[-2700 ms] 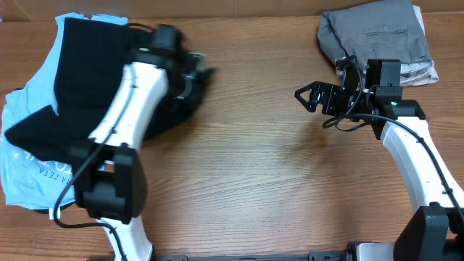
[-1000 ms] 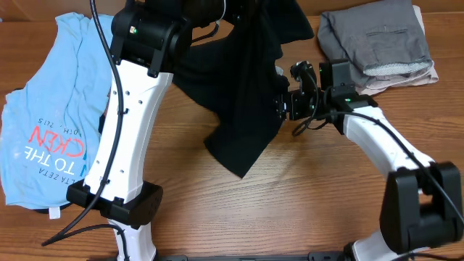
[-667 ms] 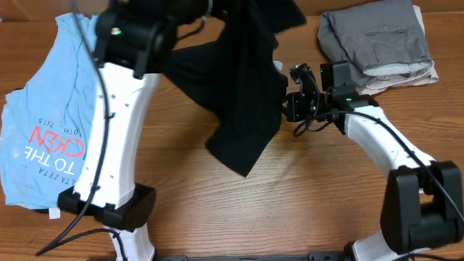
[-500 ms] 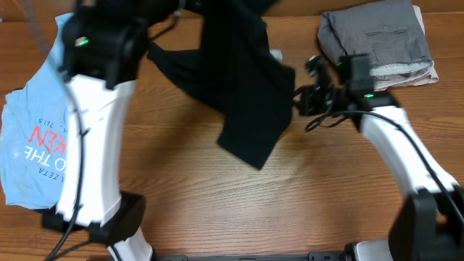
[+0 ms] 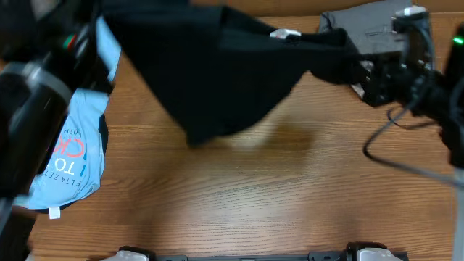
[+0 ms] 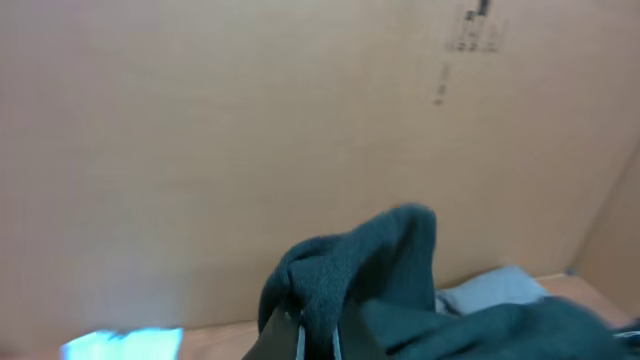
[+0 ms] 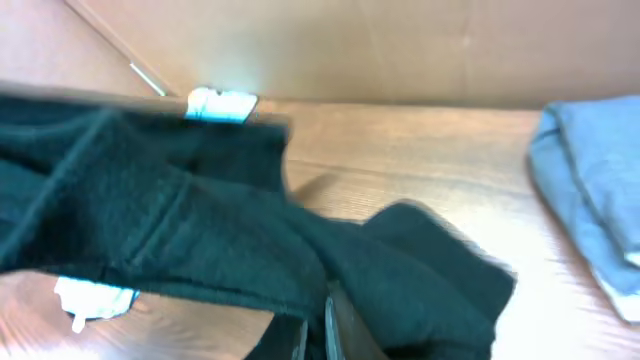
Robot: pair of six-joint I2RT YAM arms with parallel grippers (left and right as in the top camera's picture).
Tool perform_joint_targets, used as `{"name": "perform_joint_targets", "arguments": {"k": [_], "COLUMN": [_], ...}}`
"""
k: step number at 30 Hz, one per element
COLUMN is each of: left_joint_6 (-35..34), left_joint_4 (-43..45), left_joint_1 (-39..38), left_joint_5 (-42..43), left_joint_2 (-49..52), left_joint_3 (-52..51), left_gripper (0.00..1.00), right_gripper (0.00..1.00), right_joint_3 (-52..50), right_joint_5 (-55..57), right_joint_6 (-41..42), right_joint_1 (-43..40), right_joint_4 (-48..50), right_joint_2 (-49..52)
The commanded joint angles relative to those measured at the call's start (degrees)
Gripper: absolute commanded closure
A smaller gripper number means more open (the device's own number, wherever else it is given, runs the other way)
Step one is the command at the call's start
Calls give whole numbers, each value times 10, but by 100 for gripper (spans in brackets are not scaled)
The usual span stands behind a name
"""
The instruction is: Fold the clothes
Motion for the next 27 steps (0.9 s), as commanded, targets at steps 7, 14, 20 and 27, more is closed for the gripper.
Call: {"name": "perform_joint_targets", "arguments": {"k": [7,14,20,27], "left_joint_6": [-9,-10,-53,-124], "left_joint_4": [-74,-115,-203,-291], "left_joint_1": [5,5,5,5], "left_joint_5": [-289,-340,-343,-365], "left_joint_2": [-107,-115,-92,-33], "left_joint_3": [16,15,-7,-81], "left_gripper": [96,96,96,96], "right_gripper": [96,96,96,96], "right_joint_3": [172,210,209,205], "right_joint_5": [197,196,196,196], "right_joint_6": [1,0,0,0], "right_joint_1": [-9,-9,-9,-9], "right_joint_4": [-135,-172,-227,-245], "right_joint_2": [-26,-34,0,89]}}
